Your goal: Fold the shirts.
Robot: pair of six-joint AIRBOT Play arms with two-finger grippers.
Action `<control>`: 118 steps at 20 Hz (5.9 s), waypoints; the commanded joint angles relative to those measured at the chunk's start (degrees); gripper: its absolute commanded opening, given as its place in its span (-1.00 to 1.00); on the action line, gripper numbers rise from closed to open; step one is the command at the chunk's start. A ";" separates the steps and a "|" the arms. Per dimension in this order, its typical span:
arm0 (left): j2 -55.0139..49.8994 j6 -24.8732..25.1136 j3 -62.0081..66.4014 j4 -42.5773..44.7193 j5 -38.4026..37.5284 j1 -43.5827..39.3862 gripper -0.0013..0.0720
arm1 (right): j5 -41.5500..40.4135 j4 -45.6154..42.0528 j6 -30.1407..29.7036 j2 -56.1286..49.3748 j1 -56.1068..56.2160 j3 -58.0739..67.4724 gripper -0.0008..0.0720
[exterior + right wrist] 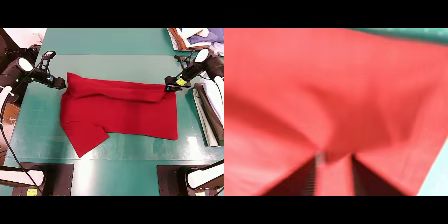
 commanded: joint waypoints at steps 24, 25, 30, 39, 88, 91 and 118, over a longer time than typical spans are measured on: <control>33.00 -9.49 -50.47 -13.46 -7.65 9.88 0.39 | -1.01 2.08 -3.76 29.66 -1.27 -30.05 -0.04; 33.00 -8.63 -51.32 -15.08 -6.78 9.86 0.39 | -0.96 2.05 -3.76 30.05 -1.27 -30.05 -0.04; 32.96 -8.55 -53.81 -18.29 -3.87 9.86 0.20 | -0.31 2.82 -3.78 30.82 -2.16 -30.08 -0.04; 33.03 -4.00 -47.91 -22.40 -8.13 9.88 -0.89 | 3.32 6.36 -6.84 37.05 -20.00 -46.49 -0.04; 19.63 -8.79 -21.53 -11.43 4.81 1.01 -0.88 | -4.44 4.98 -4.50 22.58 -9.11 -28.55 -0.94; 16.92 -8.79 -19.78 -11.91 8.87 1.01 -0.88 | -4.37 5.05 -3.61 16.48 -9.20 -22.21 -0.94; 16.15 -7.98 -15.23 -17.46 -1.55 0.98 -0.88 | -2.93 27.82 -24.94 3.52 -26.47 -27.93 0.92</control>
